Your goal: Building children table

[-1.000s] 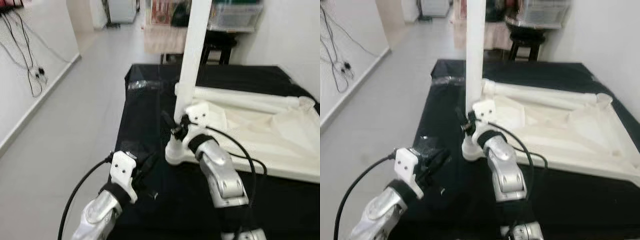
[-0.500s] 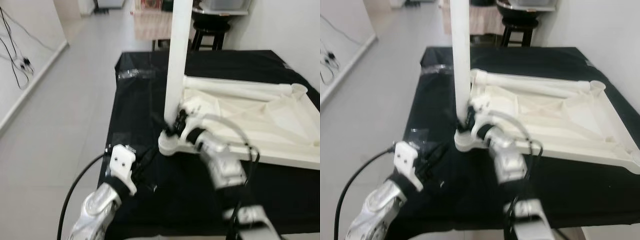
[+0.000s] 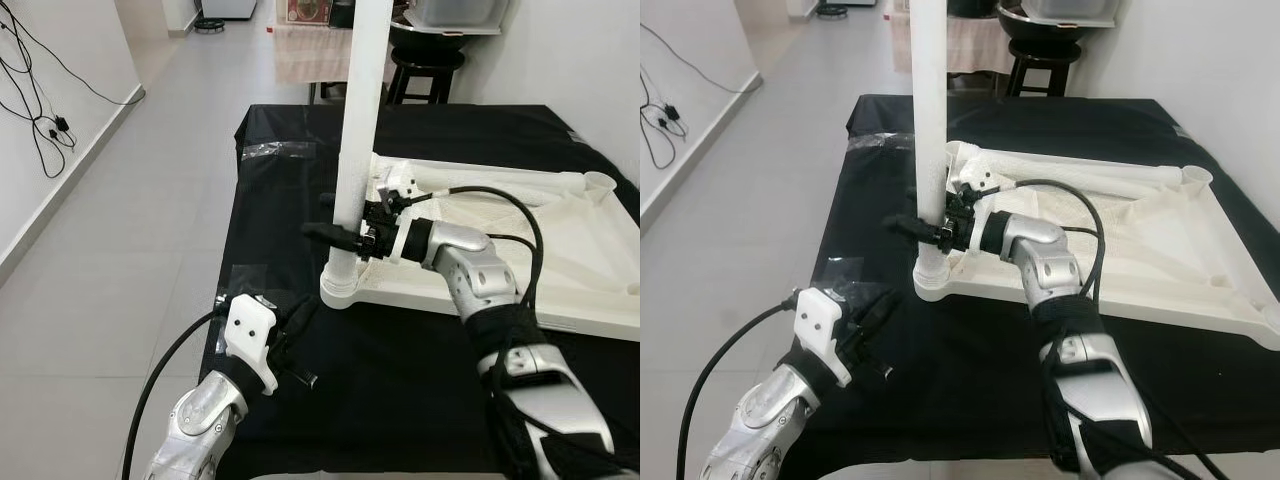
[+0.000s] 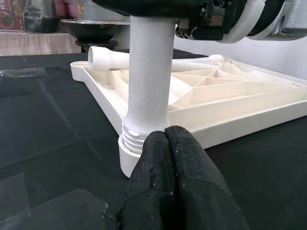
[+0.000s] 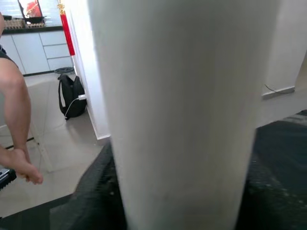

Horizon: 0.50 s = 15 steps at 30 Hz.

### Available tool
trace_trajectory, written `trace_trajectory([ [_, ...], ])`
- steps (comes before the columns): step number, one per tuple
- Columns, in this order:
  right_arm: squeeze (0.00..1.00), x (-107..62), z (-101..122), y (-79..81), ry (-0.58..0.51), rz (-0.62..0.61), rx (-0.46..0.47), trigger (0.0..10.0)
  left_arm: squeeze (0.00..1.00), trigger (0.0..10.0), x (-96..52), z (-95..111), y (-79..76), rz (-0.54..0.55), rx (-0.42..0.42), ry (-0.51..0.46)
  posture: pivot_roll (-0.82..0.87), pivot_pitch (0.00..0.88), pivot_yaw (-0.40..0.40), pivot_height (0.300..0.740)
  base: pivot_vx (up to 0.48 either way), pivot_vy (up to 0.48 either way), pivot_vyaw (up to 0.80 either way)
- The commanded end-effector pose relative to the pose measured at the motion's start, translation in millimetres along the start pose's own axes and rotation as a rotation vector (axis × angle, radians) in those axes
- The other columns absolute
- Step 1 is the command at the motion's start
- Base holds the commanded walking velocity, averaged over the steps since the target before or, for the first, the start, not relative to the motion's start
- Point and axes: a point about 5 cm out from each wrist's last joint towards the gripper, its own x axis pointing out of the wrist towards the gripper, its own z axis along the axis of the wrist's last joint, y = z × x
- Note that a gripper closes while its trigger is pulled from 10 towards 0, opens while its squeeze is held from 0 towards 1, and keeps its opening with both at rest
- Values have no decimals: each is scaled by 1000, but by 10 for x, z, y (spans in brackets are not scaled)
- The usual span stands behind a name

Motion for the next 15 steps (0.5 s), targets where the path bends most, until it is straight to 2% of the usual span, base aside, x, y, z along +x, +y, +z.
trace_trajectory([
  [1,0,38,-23,35,3,41,-3,0,0,10000,-10,-51,-11,4,-5,14,41,16,-58,740,0,0,0],
  [10,0,-62,-183,-16,30,-8,18,0,0,10000,-27,-68,-33,4,-6,14,30,12,-60,740,0,0,0],
  [11,0,-91,-294,-15,48,-101,28,0,0,10000,-35,-67,-35,3,-6,13,25,11,-64,740,0,0,0],
  [12,0,-91,-294,-15,48,-101,28,0,0,10000,-35,-67,-35,3,-6,13,25,11,-64,740,0,0,0],
  [13,0,-94,-507,0,115,-400,26,0,0,10000,-45,-61,-32,3,-6,13,23,21,-58,740,0,0,0],
  [14,0,-132,-641,23,161,-623,12,0,0,10000,-52,-55,-27,3,-5,12,19,23,-55,740,0,0,0],
  [15,0,-132,-641,23,161,-623,12,0,0,10000,-52,-55,-27,3,-5,12,19,23,-55,740,0,0,0],
])
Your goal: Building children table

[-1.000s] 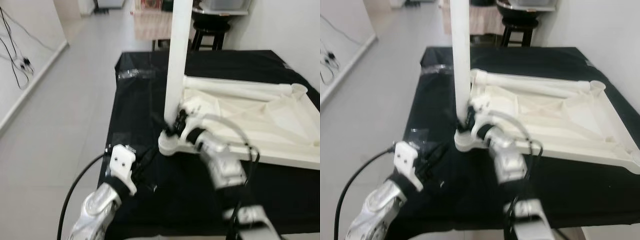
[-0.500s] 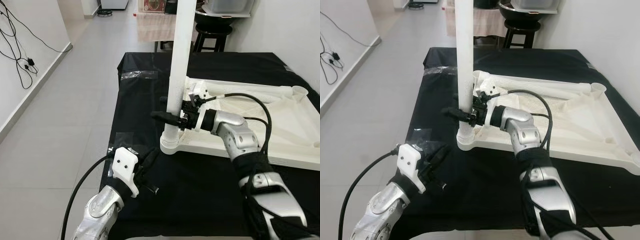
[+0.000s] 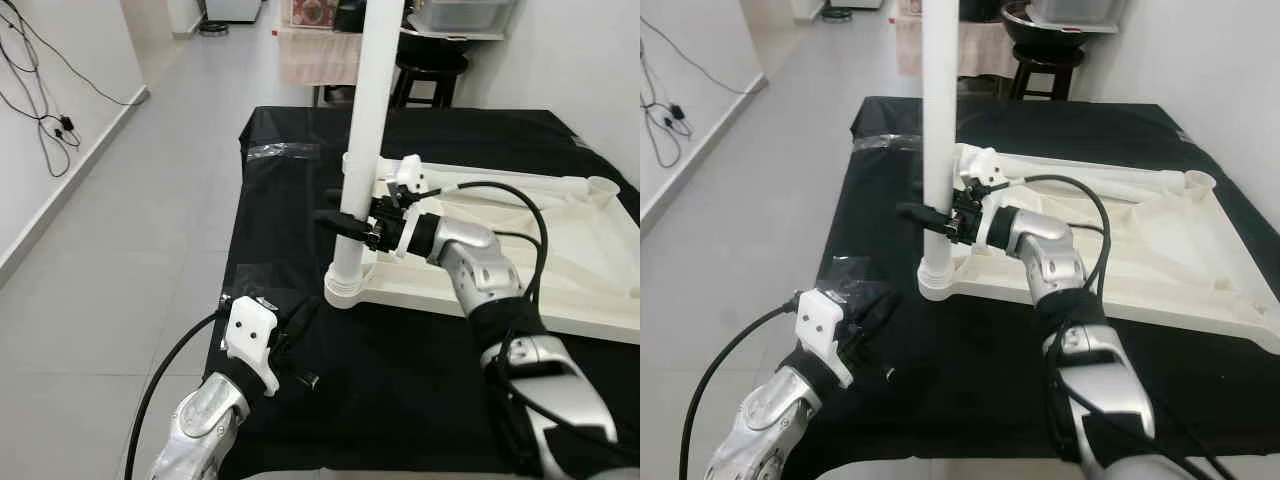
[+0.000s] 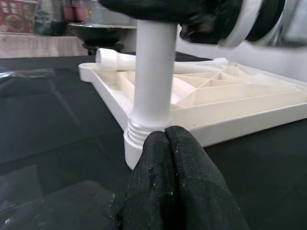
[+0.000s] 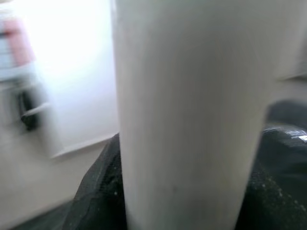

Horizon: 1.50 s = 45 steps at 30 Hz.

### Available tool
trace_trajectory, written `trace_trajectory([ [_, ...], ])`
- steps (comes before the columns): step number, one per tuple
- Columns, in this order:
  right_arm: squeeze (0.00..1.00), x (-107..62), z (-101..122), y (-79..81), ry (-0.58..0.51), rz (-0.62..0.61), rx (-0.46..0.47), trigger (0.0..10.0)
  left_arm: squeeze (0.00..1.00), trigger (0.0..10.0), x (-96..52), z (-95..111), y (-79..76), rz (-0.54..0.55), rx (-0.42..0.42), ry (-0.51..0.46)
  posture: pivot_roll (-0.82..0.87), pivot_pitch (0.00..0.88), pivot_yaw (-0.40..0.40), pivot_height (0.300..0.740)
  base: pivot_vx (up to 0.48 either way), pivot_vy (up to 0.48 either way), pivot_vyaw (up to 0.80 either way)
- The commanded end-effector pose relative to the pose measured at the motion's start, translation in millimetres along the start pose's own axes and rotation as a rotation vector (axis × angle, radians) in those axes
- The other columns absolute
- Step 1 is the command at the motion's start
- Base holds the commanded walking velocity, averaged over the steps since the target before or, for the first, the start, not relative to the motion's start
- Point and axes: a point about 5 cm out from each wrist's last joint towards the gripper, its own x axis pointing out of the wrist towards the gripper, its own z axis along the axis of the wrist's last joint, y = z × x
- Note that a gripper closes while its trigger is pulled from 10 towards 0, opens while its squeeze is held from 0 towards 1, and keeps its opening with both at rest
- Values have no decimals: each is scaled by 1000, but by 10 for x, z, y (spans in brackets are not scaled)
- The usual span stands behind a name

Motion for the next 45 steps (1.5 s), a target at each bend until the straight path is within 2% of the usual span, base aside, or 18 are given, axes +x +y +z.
trace_trajectory([
  [1,0,-218,-517,146,215,-277,53,0,0,10000,-19,2,-17,-8,3,-1,12,31,-51,740,0,0,0],
  [2,0,-218,-517,146,215,-277,53,0,0,10000,-19,2,-17,-8,3,-1,12,31,-51,740,0,0,0],
  [4,0,-220,-558,559,180,-200,28,0,0,10000,-21,1,5,-12,5,2,-8,20,-24,740,0,0,0],
  [10,0,-147,-540,472,153,-193,-11,0,0,10000,4,7,6,-19,4,3,2,23,-30,740,0,0,0],
  [11,0,-133,-549,440,154,-211,-5,10000,0,10000,7,10,6,-16,5,1,4,21,-31,740,0,0,0],
  [14,59,-87,-512,421,121,-196,40,10000,0,10000,11,14,11,-7,9,-3,9,20,-30,740,0,0,0],
  [15,1000,-50,-464,419,94,-168,48,10000,0,10000,13,17,12,-6,10,-4,11,21,-30,740,0,0,0],
  [18,1000,57,-280,394,18,-111,39,10000,0,10000,18,20,13,-10,8,-4,7,19,-26,740,0,0,0],
  [19,902,101,-199,377,-6,-72,45,10000,0,10000,21,22,12,-11,6,-4,8,19,-25,740,0,0,0],
  [20,902,101,-199,377,-6,-72,45,10000,0,10000,21,22,12,-11,6,-4,8,19,-25,740,0,0,0],
  [21,0,137,-56,359,-27,14,24,10000,0,10000,25,24,9,-14,6,-4,11,18,-26,740,0,0,0],
  [26,0,187,73,294,-15,182,-39,10000,0,10000,33,28,4,-15,5,-5,22,18,-33,740,0,0,0],
  [29,0,208,161,291,35,442,-91,10000,0,10000,32,34,-1,-12,6,-8,35,22,-36,740,0,0,0],
  [33,0,230,205,269,52,531,-89,9804,0,10000,27,39,-10,-11,7,-9,51,28,-39,740,0,0,0],
  [34,0,244,216,246,53,524,-84,2392,0,10000,26,41,-13,-11,8,-9,51,28,-39,740,0,0,0],
  [35,0,244,216,246,53,524,-84,2392,0,10000,26,41,-13,-11,8,-9,51,28,-39,740,0,0,0],
  [36,0,251,212,211,63,520,-73,0,0,10000,26,44,-17,-11,8,-10,56,31,-41,740,0,0,0],
  [45,0,163,56,-21,130,403,-37,0,0,10000,9,83,-42,-12,26,-24,54,48,-37,740,0,0,0],
])
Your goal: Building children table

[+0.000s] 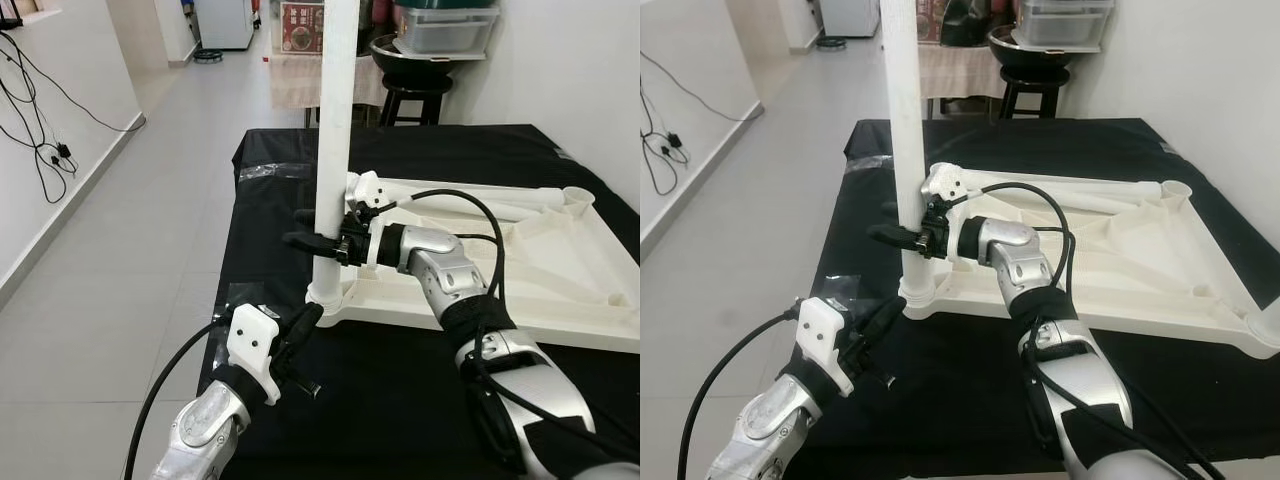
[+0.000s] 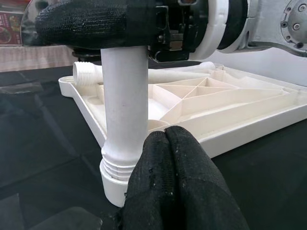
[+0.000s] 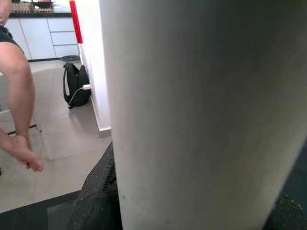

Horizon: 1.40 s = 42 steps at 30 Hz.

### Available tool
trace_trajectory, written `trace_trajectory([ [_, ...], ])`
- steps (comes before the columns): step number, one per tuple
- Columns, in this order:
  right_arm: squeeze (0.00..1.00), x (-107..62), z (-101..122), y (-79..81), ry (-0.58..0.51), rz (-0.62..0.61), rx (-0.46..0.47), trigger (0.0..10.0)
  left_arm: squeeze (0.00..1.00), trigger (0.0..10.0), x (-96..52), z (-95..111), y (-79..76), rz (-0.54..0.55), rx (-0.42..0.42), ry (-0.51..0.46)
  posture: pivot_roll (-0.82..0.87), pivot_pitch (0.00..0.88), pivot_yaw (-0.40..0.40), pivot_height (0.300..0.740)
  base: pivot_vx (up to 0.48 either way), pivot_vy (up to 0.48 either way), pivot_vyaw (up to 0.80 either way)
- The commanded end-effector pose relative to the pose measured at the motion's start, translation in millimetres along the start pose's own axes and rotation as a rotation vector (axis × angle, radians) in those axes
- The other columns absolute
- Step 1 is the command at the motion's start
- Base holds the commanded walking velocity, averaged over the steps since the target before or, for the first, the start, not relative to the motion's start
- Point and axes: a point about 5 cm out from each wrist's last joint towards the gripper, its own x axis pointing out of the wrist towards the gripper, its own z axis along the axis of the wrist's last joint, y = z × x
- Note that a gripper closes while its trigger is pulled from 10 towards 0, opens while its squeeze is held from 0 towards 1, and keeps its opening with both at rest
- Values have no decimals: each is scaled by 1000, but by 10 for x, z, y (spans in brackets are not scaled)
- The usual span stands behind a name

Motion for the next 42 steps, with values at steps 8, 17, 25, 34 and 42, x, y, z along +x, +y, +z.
trace_trajectory([
  [8,0,-493,-671,-248,288,-733,55,0,0,10000,-62,84,29,45,47,-23,55,56,-40,740,0,0,0],
  [17,0,-577,-865,392,244,-889,76,0,0,10000,-122,93,154,123,26,-30,24,49,-9,740,0,0,0],
  [25,0,-426,-650,180,190,-874,-9,10000,0,10000,-191,29,182,136,-13,11,37,50,-18,740,0,0,0],
  [34,0,-206,-85,262,-69,-306,-57,10000,0,10000,-180,14,179,122,-42,18,41,58,-9,740,0,0,0],
  [42,0,-200,-140,226,3,-89,-82,10000,0,10000,-164,13,160,112,-46,19,47,61,-16,740,0,0,0],
])
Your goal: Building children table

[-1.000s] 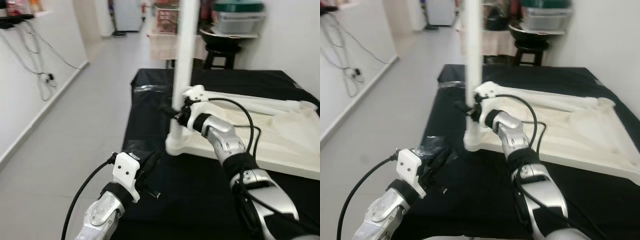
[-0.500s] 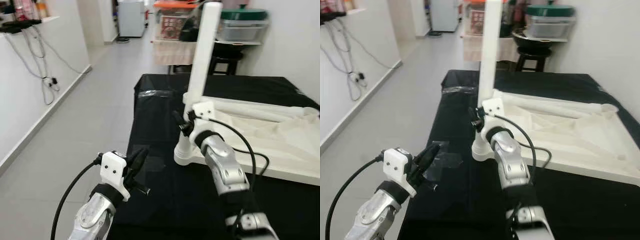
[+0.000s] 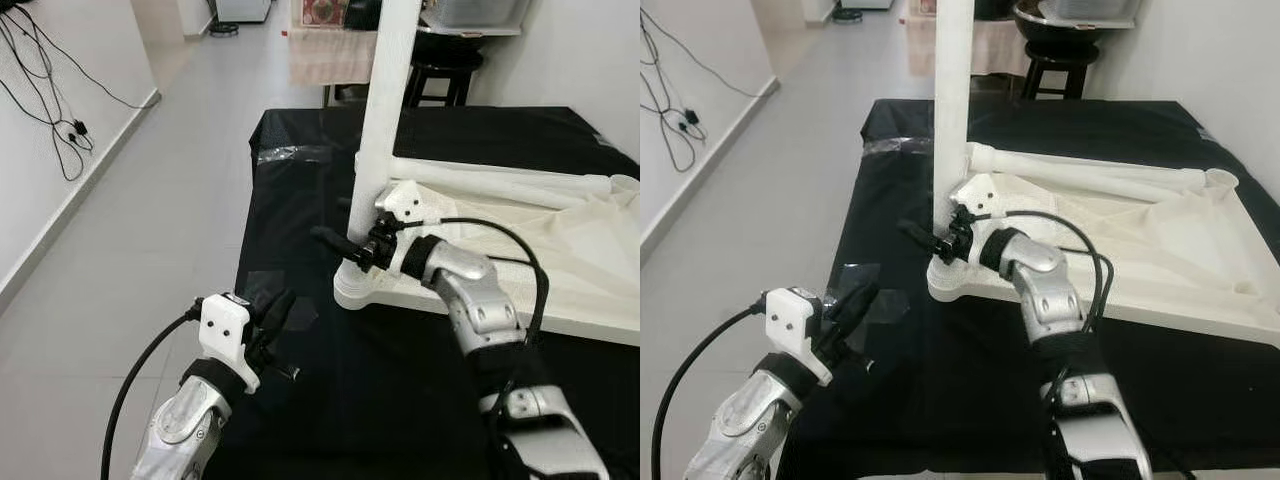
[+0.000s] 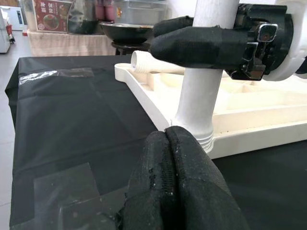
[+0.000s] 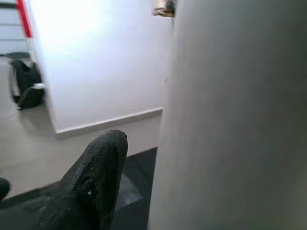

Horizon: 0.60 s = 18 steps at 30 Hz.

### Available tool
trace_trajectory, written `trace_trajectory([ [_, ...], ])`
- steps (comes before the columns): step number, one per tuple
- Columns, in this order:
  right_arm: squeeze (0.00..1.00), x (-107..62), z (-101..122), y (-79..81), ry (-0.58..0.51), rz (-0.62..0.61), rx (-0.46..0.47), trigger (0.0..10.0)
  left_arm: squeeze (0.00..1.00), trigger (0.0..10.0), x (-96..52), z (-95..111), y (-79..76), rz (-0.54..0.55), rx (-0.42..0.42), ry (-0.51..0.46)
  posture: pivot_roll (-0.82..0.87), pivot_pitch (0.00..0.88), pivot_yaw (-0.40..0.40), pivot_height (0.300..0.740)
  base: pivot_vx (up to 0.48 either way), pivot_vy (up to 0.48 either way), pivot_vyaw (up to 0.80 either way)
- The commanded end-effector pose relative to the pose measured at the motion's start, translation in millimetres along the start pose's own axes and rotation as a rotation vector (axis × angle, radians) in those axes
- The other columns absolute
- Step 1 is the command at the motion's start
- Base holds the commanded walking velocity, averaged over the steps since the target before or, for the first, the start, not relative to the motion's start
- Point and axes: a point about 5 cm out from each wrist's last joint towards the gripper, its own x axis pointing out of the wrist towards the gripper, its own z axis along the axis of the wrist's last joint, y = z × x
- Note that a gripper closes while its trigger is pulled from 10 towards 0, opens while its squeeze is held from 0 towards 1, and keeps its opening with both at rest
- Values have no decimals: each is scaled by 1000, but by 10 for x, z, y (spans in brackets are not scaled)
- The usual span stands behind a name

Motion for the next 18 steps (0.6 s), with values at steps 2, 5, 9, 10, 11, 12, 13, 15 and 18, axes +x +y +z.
trace_trajectory([
  [2,0,90,-80,23,19,105,54,10000,0,10000,-18,-50,-23,-4,-18,29,56,65,-22,740,0,0,0],
  [5,0,89,-99,-40,27,98,82,9765,0,10000,-19,-47,-37,-7,-17,29,58,68,-24,740,0,0,0],
  [9,0,33,-94,-143,18,82,112,0,0,10000,-21,-41,-51,-9,-18,30,58,76,-24,740,0,0,0],
  [10,0,2,-95,-171,11,78,125,0,0,10000,-24,-36,-56,-10,-19,30,54,79,-25,740,0,0,0],
  [11,0,-18,-96,-185,8,76,132,0,0,10000,-25,-33,-60,-11,-19,30,54,79,-25,740,0,0,0],
  [12,0,-48,-110,-199,6,69,143,0,0,10000,-26,-30,-66,-12,-20,30,51,84,-27,740,0,0,0],
  [13,0,-64,-122,-208,5,68,149,0,0,10000,-25,-29,-70,-12,-21,30,51,84,-27,740,0,0,0],
  [15,0,-115,-175,-220,14,56,161,0,0,10000,-25,-27,-80,-13,-24,29,42,87,-26,740,0,0,0],
  [18,0,-162,-240,-209,30,40,152,0,0,10000,-24,-30,-81,-11,-26,29,38,89,-29,740,0,0,0],
])
